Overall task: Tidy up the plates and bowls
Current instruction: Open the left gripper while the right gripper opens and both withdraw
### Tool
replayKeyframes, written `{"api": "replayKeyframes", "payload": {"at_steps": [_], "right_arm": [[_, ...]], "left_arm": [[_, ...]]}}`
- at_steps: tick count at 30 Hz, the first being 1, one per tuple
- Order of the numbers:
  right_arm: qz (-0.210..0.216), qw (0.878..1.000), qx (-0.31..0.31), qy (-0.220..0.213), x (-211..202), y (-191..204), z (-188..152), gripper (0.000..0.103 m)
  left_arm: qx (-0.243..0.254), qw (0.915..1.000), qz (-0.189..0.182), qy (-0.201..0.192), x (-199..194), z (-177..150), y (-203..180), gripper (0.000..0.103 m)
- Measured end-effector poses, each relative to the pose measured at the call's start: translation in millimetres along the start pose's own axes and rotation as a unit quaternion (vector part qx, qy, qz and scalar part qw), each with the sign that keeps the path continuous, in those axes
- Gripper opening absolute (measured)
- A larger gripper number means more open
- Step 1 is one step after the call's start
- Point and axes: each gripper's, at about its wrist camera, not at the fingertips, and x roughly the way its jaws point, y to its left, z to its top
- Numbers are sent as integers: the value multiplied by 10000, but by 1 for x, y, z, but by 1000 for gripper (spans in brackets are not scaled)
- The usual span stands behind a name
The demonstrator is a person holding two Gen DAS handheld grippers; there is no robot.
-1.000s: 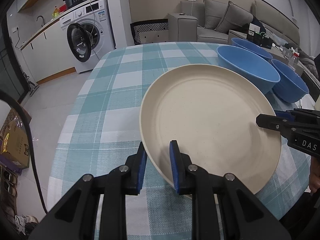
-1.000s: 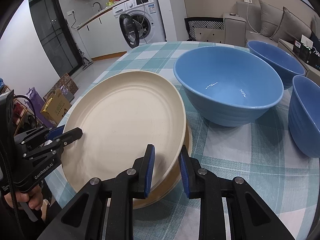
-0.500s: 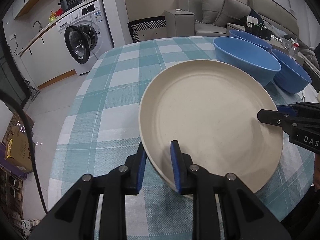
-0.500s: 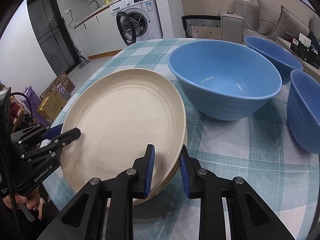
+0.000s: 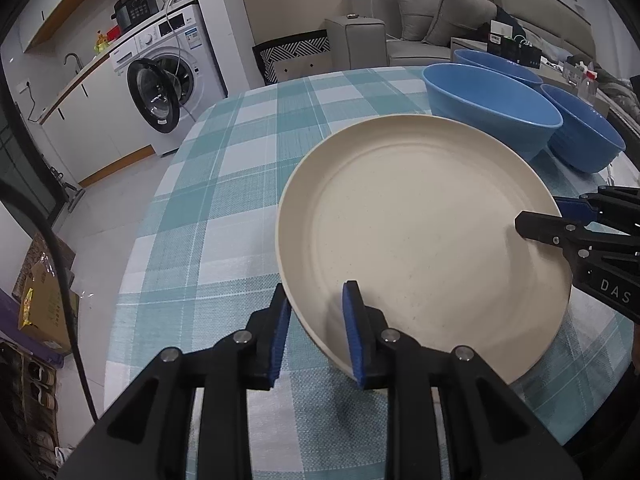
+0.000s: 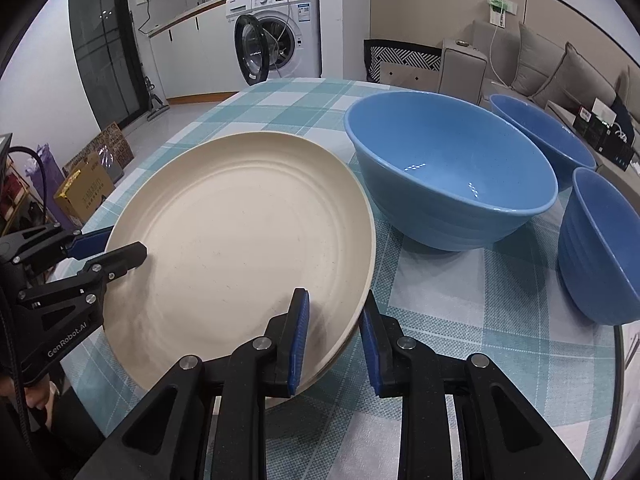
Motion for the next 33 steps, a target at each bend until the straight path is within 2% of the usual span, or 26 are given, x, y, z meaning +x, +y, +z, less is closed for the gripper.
{"api": "replayKeyframes", "payload": {"at_steps": [10,14,16,22,28,30,33], "right_arm": [[-242,9996,-165,-21,3,3,-4,26],[-379,9988,-306,-40,4,7,-5,27],[-509,9979,-406,-51,6,10,-5,30],[-327,9990,-309,-8,8,6,-6,36],[-51,9997,-222,-91,3,3,-5,54],[43,9996,-216,-158,-1,4,-5,68],[190,9994,-176,-232,-6,5,-4,78]], "left_arm": [[115,9999,65,27,0,-1,-3,28],[155,9998,44,145,5,-2,-3,36],[207,9996,96,159,8,-3,-6,36],[218,9996,26,185,9,-3,-6,41],[62,9995,-207,216,9,-2,0,48],[-32,9994,-269,204,8,-1,4,49],[-222,9984,-490,188,5,0,12,51]]}}
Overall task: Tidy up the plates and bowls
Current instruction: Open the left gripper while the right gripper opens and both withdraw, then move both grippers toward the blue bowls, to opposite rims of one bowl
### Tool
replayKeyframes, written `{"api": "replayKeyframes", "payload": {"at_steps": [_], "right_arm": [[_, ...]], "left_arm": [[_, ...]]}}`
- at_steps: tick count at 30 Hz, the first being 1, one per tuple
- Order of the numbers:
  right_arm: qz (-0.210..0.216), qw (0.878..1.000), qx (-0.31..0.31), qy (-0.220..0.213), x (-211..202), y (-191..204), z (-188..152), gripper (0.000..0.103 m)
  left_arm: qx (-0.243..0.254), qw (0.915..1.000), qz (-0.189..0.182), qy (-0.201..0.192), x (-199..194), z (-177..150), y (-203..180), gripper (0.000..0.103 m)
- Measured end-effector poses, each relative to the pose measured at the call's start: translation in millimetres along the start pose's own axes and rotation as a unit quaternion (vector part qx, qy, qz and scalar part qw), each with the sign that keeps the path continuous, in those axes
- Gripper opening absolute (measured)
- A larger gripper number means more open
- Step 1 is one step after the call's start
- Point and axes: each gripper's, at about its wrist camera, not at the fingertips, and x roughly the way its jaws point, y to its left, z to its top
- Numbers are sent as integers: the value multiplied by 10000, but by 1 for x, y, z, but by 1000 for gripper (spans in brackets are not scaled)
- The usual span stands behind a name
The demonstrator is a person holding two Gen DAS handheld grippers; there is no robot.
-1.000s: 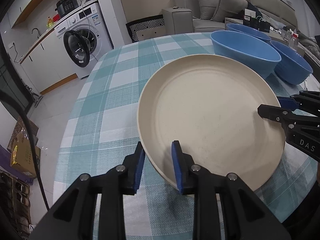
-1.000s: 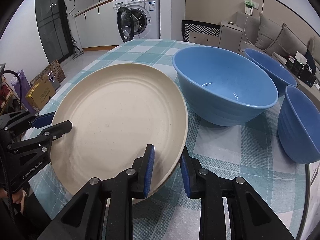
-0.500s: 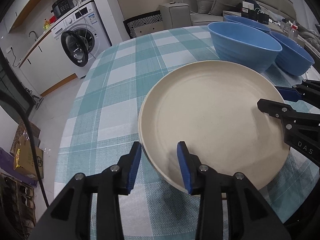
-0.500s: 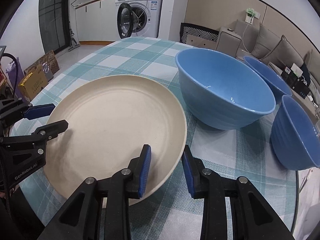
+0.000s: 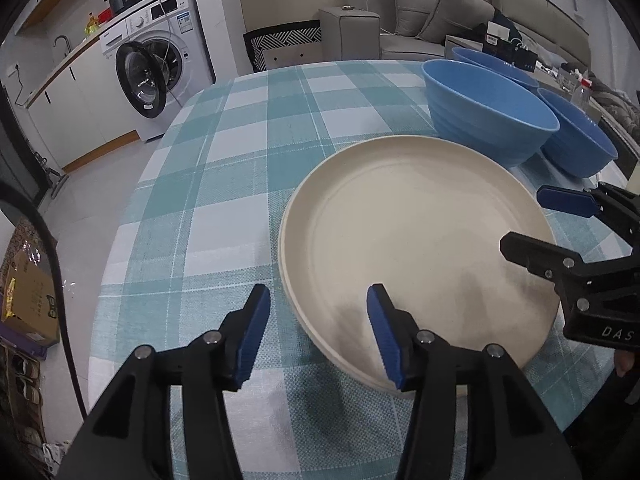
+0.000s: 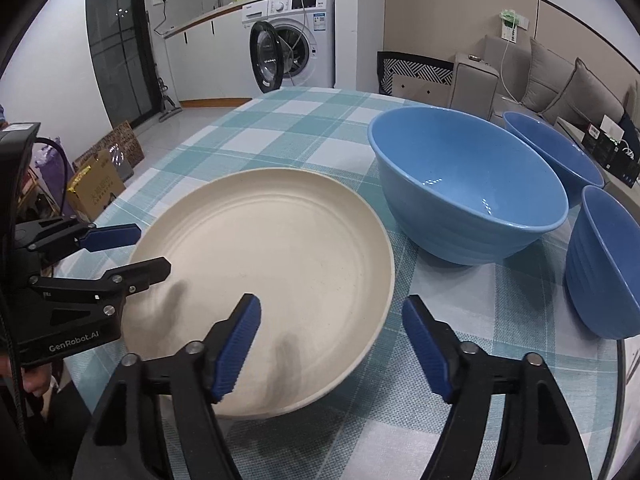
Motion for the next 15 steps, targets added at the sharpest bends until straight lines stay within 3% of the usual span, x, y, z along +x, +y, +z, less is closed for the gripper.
{"api": "replayKeyframes", "payload": {"at_steps": [6,8,14,15], "right_arm": [[190,9998,27,-77,-7,2,3,87],[254,9996,58,-140,-11,2,4,93],[528,9978,187,-343,-29,-4,8,102],[569,9975,202,-359,-31,-4,8,102]], "left_arm": [[-298,9987,-411,-90,-9,3,10,57],[-360,9981,-485,-108,-11,3,11,77],[-393,9965,-650,-360,-24,7,10,103],[-393,9960,-692,-407,-27,8,10,103]]}}
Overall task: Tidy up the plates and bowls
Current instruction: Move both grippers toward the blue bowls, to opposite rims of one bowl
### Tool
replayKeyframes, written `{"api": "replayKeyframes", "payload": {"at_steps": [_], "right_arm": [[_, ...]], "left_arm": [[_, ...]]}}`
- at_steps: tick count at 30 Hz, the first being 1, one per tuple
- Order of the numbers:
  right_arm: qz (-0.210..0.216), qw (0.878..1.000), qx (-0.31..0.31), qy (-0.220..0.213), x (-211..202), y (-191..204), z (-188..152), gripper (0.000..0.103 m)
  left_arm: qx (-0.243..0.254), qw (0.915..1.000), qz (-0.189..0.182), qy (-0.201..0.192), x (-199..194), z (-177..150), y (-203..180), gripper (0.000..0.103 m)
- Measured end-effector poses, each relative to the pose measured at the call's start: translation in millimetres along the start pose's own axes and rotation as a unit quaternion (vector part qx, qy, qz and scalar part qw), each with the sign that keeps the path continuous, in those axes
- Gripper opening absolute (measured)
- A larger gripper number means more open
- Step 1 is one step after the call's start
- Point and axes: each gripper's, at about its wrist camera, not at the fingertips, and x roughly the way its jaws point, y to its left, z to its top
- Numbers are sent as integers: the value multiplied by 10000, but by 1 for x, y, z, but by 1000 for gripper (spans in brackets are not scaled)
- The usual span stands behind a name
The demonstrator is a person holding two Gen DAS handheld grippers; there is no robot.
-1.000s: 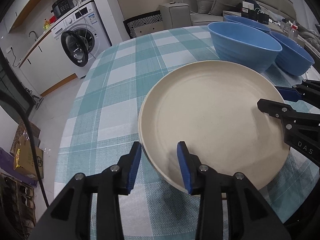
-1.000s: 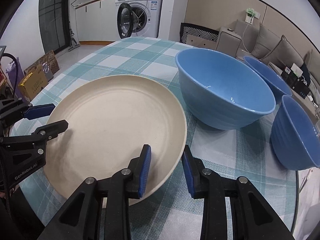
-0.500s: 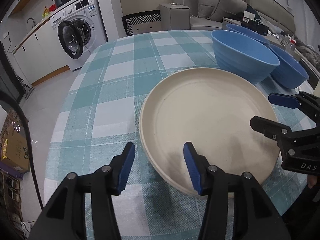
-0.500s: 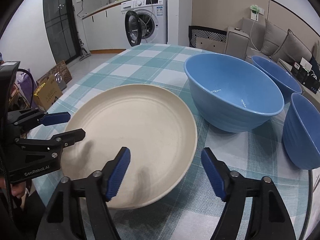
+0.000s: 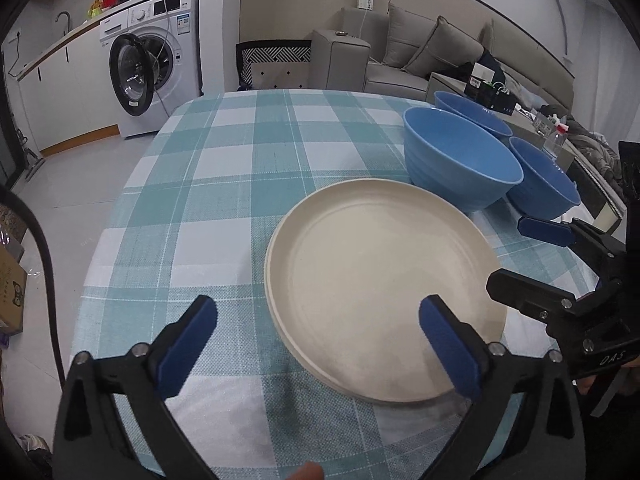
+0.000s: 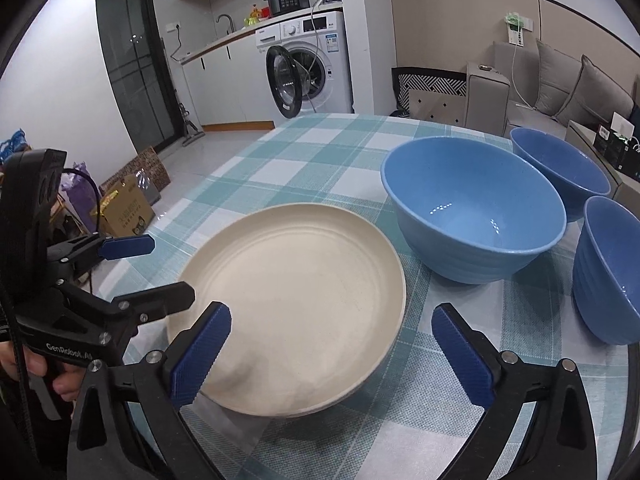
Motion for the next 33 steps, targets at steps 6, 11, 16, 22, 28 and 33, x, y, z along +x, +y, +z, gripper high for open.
{"api": "replayKeyframes", "payload": {"at_steps": [6,11,16,22,28,33], "right_arm": [[210,9995,176,-169,-19,-7,7,102],[303,9981,347,-397,-42,-21,16,102],[245,9965,439,-672,-70,-37,27,102],[83,9936,533,-996,-109,-62,41,102],[-180,9899,675,-1231,-145,-89,52,102],[-476,9864,769,-1376,-171,-113,59,102]], "left_arm": [[11,9999,-84,-146,-13,8,-2,103],[-18,9995,-114,-302,-22,20,-3,103],[81,9987,-87,-492,-32,38,-10,103],[200,9971,-177,-710,-45,63,-24,103],[344,9947,-379,-895,-56,85,-38,103],[350,9938,-477,-940,-57,104,-47,103]]}}
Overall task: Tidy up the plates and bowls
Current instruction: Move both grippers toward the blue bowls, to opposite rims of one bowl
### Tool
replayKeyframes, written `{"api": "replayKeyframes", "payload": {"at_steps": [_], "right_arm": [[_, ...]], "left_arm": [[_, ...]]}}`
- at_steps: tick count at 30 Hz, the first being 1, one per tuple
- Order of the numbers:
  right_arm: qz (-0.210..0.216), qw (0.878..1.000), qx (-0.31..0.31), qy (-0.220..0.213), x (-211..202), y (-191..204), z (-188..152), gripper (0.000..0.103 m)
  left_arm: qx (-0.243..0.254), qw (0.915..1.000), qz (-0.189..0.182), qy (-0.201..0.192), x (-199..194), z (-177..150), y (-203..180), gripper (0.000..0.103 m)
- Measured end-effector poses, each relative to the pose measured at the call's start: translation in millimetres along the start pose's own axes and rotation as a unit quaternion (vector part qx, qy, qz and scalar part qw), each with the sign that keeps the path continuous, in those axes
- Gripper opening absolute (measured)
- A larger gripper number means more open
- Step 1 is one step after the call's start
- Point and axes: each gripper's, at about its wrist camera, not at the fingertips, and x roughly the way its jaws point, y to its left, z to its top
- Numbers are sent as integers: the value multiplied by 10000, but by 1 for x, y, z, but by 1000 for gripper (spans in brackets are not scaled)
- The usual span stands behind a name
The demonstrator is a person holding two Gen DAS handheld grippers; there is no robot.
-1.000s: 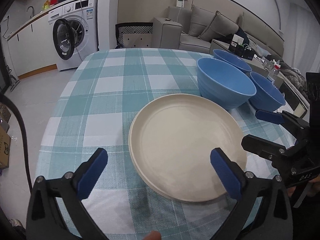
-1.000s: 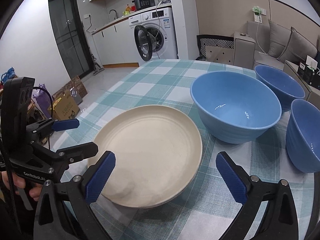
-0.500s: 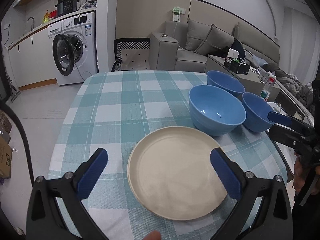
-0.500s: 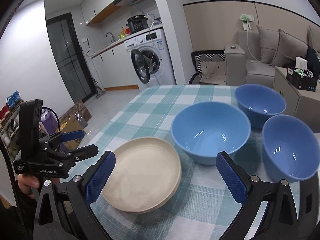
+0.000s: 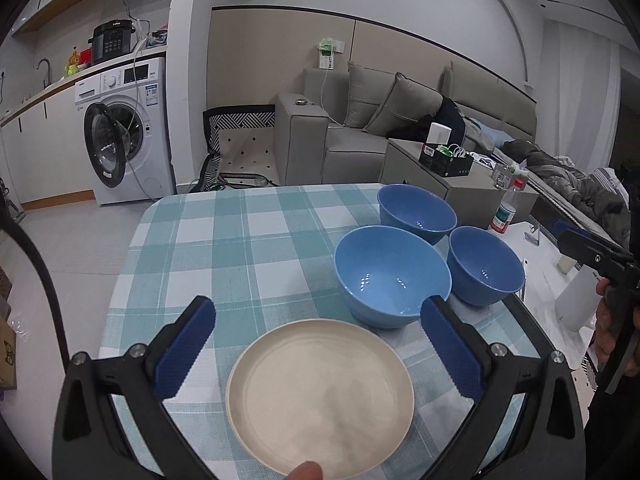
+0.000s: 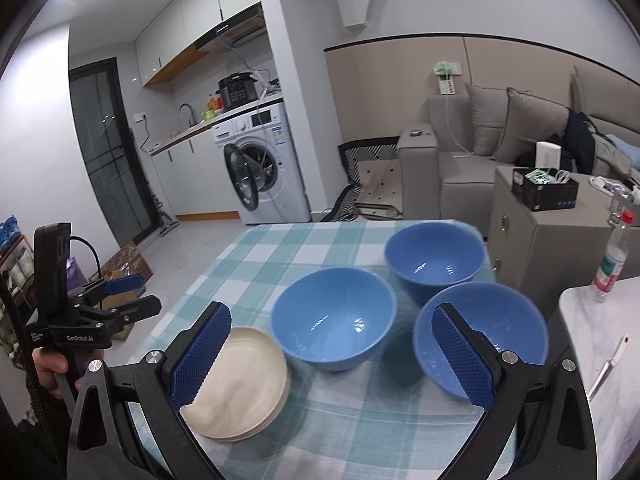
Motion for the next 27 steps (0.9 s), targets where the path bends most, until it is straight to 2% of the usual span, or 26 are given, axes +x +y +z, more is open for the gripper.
{"api": "replayKeyframes", "payload": {"at_steps": [9,27], "right_arm": [[-500,9987,97,3,-14,-42,19,102],[-902,9944,468,304,26,-88,55,102]], "left_arm": [[15,9999,-124,55,23,28,-11,103],[207,9986,-341,353,99,79,-37,103]]}}
